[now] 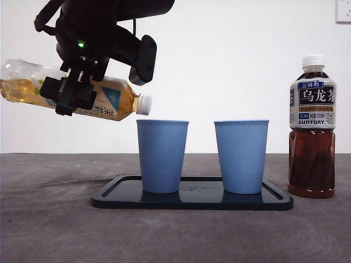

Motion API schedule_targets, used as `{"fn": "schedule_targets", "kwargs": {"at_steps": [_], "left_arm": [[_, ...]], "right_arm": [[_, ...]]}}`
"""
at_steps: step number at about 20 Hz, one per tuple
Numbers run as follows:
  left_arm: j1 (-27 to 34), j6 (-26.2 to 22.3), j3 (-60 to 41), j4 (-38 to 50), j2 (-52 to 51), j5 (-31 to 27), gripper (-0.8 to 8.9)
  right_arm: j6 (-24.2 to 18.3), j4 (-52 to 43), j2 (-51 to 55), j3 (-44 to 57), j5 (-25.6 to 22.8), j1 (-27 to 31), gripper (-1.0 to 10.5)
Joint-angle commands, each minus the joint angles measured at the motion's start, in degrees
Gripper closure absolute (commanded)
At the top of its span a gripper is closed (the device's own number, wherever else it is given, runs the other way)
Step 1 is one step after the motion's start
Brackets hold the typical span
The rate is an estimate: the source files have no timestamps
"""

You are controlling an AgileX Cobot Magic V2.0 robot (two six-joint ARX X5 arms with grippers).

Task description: Pour the drink into the cup

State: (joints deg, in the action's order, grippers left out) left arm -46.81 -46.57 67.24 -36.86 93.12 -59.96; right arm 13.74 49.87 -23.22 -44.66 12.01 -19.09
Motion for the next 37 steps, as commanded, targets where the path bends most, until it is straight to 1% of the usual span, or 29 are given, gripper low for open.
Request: {"fn": "schedule_targets", "kwargs": {"at_steps": [1,4,6,7,9,11,12,13,14,16,19,20,22,24,26,28,30,34,37], "left_arm": [[-0.9,-0.7,1.8,2.2,0.7,-2.0,5.66],[-0.9,-0.2,1.8,2.2,0.6,-2.6,5.66],[-0.9,2.4,1.8,2.1,0.2,-3.3,5.66],[-0.9,4.7,1.8,2.2,-0.2,-3.3,5.66],[-0.9,11.1,1.8,2.1,-1.6,-3.2,5.66],[-0.8,17.6,1.8,1.7,-3.3,-2.8,5.66],[-0.8,20.8,1.8,1.2,-4.3,-1.7,5.66],[-0.8,24.5,1.8,0.0,-5.4,0.7,5.66],[-0.8,29.4,1.8,-1.4,-6.9,5.0,5.66],[-0.4,37.6,1.8,-3.1,-9.8,12.7,5.66],[0.8,44.9,1.8,-3.0,-13.7,19.6,5.66],[1.3,47.9,1.7,-3.0,-15.1,21.1,5.66],[2.3,51.4,0.5,-1.5,-17.7,23.0,5.67],[3.3,52.2,-2.5,2.4,-20.5,23.2,5.67],[4.3,52.3,-7.5,7.2,-23.5,25.3,5.68],[6.0,52.3,-13.6,13.8,-26.3,28.7,5.68],[8.1,52.2,-20.0,22.3,-28.0,32.2,5.68],[13.7,52.2,-28.8,37.0,-28.1,40.9,5.68],[17.3,52.3,-33.4,47.3,-27.7,42.1,5.68]], "right_arm": [[-0.3,-0.7,-0.2,-1.1,0.2,-0.2,5.0],[-0.3,-0.5,-0.2,-1.1,0.2,-0.2,5.0],[-0.7,0.1,-0.2,-1.1,0.9,-0.2,5.0],[-0.8,0.2,-0.2,-1.1,1.7,-0.2,5.0],[-1.1,0.4,-0.2,-1.1,2.9,-0.2,5.0],[-1.2,0.4,-0.2,-1.1,3.2,-0.2,5.0],[-1.4,0.6,-0.2,-1.1,3.2,-0.2,5.0],[-1.8,0.9,-0.2,-1.1,3.3,-0.3,5.0],[-2.2,1.4,-0.2,-1.1,3.4,-0.2,5.0],[-2.5,2.6,-0.2,-1.1,3.7,-0.3,5.0],[-2.6,3.9,-0.2,-1.1,3.7,-0.2,5.0],[-2.6,4.4,-0.2,-1.1,3.6,-0.2,5.0],[-2.6,5.6,-0.2,-1.1,3.6,-0.2,5.0],[-2.6,6.8,-0.2,-1.1,3.7,-0.2,5.0],[-2.6,7.4,-0.2,-1.1,5.5,-0.2,5.0],[-3.0,7.1,-0.2,-1.1,9.8,-0.2,5.0],[-3.3,6.9,-0.2,-1.1,13.4,-0.2,5.0],[-3.2,7.0,-0.2,-1.1,15.2,-0.2,5.0],[-3.0,7.0,-0.2,-1.1,15.2,-0.2,5.0]]}}
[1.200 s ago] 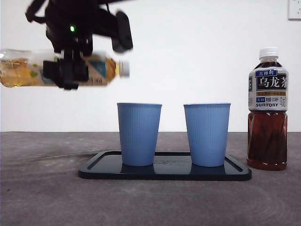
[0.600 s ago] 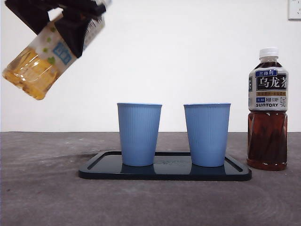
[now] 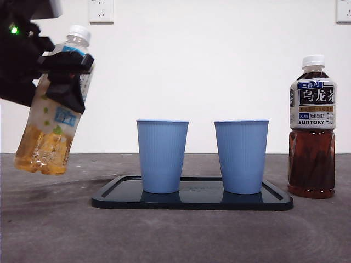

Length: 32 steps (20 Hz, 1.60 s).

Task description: Pour the drink into the cup

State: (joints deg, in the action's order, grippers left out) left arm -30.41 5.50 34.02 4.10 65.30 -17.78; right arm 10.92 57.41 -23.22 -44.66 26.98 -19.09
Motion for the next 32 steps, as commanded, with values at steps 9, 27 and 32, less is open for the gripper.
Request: {"fn": "schedule_targets", "kwargs": {"at_steps": [9,27,32], "left_arm": [[3.0,3.7,-1.4,22.0,9.8,1.9,5.67],[2.6,4.7,-1.4,26.7,16.8,1.9,4.53],[1.8,4.7,-1.4,24.3,15.1,1.9,3.37]], "right_arm": [[2.2,-0.4,-0.2,-1.1,0.0,-0.2,5.0],[2.1,-0.1,-0.2,-1.1,-1.6,-0.2,5.0],[2.1,-0.1,-0.2,-1.1,-1.6,-0.2,5.0]]}}
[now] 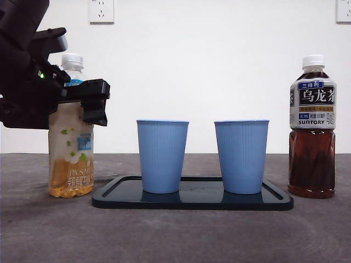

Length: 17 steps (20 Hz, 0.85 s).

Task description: Pour the drink into the cup

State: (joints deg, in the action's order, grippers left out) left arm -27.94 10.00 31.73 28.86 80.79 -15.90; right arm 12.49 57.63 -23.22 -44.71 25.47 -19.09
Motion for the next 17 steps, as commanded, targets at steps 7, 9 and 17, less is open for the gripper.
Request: {"fn": "schedule_targets", "kwargs": {"at_steps": [7,9,17], "left_arm": [[-3.4,2.1,1.1,-17.2,-13.5,0.0,3.37],[-4.2,3.2,1.8,-25.5,-19.3,0.1,3.37],[-7.6,4.7,6.9,-52.3,-40.0,7.9,3.45]], "right_arm": [[0.5,-0.3,-0.2,-1.0,0.0,-0.2,5.0],[0.3,-0.5,-0.2,-1.0,0.0,-0.2,5.0],[-1.4,-2.1,-0.2,-1.0,0.0,-0.2,5.0]]}}
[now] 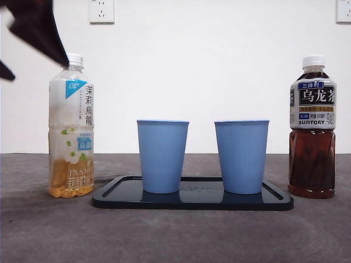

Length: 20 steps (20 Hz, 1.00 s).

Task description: Pour the drink into the cup

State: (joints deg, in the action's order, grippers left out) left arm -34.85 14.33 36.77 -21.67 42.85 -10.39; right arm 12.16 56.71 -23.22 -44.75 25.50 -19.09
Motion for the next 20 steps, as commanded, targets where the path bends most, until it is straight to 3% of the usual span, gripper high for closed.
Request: {"fn": "schedule_targets", "kwargs": {"at_steps": [1,11,18,20], "left_arm": [[-1.0,0.4,2.9,-4.1,-4.1,4.5,3.45],[-1.9,0.5,17.3,-31.8,-15.8,15.4,3.45],[-1.9,-0.4,18.4,-32.8,-17.4,15.8,3.47],[-1.9,-1.6,18.4,-32.7,-17.4,15.8,3.87]], "right_arm": [[-1.3,-1.6,-0.2,-1.0,0.0,-0.2,5.0],[-3.6,-6.8,-0.2,-1.0,6.6,-0.2,5.0],[-3.7,-8.1,-0.2,-1.0,6.4,-0.2,5.0],[-3.6,-8.0,-0.2,-1.0,6.4,-0.2,5.4]]}}
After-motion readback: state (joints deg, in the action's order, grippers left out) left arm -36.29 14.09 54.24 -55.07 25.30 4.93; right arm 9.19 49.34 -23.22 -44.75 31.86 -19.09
